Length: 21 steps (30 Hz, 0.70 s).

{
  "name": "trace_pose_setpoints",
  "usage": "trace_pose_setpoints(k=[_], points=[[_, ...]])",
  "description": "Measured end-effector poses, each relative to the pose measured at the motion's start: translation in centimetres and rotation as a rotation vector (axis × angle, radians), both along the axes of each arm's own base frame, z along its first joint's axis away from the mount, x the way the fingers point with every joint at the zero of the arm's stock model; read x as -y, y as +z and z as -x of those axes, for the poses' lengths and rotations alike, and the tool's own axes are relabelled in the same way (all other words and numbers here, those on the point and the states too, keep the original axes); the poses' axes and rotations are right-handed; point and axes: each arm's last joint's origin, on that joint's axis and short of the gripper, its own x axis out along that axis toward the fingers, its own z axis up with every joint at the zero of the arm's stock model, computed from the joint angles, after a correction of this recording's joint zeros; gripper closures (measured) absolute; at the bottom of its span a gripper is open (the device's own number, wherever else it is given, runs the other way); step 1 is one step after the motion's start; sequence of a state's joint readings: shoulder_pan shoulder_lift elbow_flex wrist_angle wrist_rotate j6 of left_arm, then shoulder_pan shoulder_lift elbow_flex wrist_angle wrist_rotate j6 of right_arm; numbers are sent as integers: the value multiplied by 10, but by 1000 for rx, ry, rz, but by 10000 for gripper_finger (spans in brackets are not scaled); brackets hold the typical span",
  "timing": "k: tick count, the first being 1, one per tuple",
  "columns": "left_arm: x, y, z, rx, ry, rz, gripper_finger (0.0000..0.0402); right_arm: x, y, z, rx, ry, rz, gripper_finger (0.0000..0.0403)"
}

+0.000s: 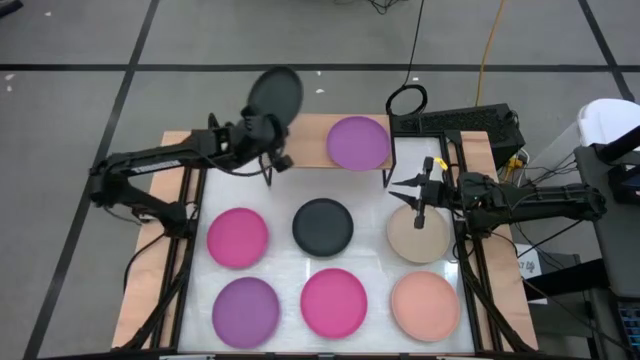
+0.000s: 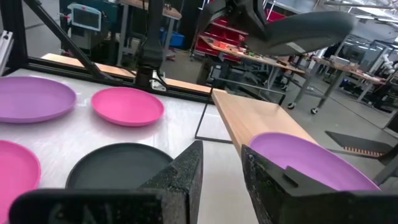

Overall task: Place and stack plates onto a shelf
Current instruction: Stack the top black plate on top of the violet plate on the shelf

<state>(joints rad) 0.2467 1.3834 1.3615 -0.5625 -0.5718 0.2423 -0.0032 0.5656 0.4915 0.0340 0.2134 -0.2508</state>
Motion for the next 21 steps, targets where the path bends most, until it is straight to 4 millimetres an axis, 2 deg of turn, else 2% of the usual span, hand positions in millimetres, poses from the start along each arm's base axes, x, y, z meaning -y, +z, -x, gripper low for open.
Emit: trace_pose_setpoints(k=[8,21], points=[[8,-13,-52,-21,-203,18,389,0,5,7,41,0,4,310],[12,-39,-92,-53,-392,-58,389,0,14,30,126,0,0,310]])
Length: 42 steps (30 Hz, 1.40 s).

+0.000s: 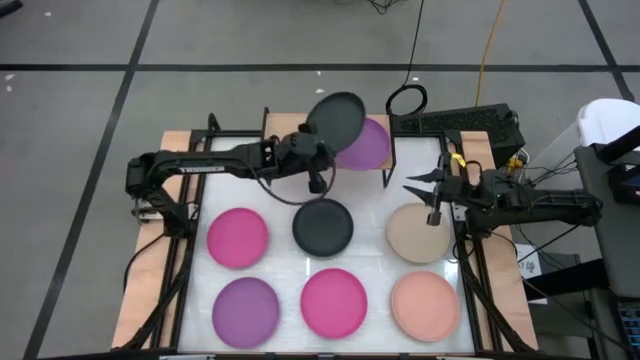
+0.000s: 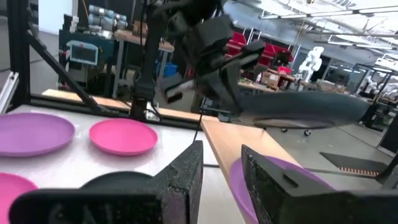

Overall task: Place and stack plates onto a shelf
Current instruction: Stack the top black plate on top of the violet plate on the shelf

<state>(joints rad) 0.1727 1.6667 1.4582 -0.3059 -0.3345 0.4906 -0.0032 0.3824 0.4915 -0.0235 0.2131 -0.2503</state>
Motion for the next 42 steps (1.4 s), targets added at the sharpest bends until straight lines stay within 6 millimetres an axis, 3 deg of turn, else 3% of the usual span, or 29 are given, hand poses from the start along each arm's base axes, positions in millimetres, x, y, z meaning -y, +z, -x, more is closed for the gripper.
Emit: trace_pose_setpoints(k=[13,21,29,42], points=[[-1,-23,-27,-29,-160,-132,389,0,1,3,12,0,-6,310],[0,-30,-25,-97,-217,-100,388,0,1,3,9,1,-4,310],[-6,-33,-24,-110,-197,-88,342,0,1,3,9,1,-5,310],[-12,-33,-24,-91,-217,-55,335,0,1,3,8,1,-3,310]])
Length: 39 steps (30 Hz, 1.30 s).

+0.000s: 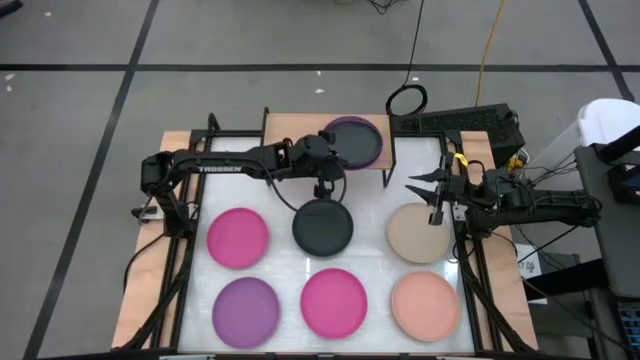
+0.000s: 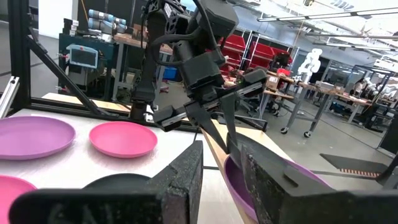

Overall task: Place and stack plates onto a shelf
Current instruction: Stack the top black plate on top of the violet plate on the shelf, then adjust the stacked plates

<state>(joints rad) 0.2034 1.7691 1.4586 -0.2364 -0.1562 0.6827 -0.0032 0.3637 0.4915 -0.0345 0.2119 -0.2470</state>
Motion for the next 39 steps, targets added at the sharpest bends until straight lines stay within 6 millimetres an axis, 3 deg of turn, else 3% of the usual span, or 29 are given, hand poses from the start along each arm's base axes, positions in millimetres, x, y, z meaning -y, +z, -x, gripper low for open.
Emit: trace_pose_setpoints(k=[9,19,27,33,39], points=[[0,0,0,5,7,9,327,0,0,0,0,0,0,310],[-1,3,-1,33,79,-20,240,0,0,0,-4,0,1,310],[2,27,13,128,181,27,234,0,-3,0,-33,0,1,310],[-15,12,29,-16,334,149,234,0,-4,0,-41,0,-1,310],[-17,4,37,-93,395,212,234,0,-4,0,-45,0,-3,310]])
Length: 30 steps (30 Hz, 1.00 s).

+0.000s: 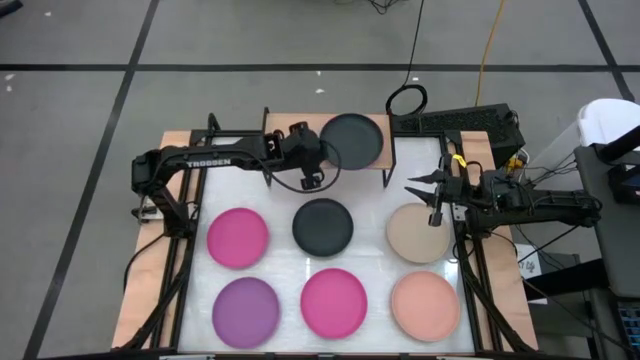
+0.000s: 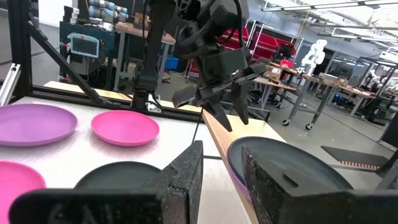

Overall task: Place and stack plates onto a shelf
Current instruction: Adjust the stacked plates

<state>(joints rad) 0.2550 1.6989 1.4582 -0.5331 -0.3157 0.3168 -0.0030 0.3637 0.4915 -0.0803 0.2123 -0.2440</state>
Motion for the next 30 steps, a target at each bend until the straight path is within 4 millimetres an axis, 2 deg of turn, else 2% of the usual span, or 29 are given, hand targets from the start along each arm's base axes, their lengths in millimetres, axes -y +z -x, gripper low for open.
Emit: trace_pose_setpoints(k=[3,8,13,22,30], points=[[-1,-1,1,-8,14,9,234,0,0,0,0,0,1,310],[-16,-24,-3,-65,86,54,234,0,0,0,0,0,0,310],[-30,-33,-7,-47,137,70,234,0,0,0,2,0,-7,310],[-33,-27,-16,59,120,38,234,0,0,0,1,0,-7,310],[-33,-28,-15,41,117,35,234,0,-1,0,-6,0,-7,310]])
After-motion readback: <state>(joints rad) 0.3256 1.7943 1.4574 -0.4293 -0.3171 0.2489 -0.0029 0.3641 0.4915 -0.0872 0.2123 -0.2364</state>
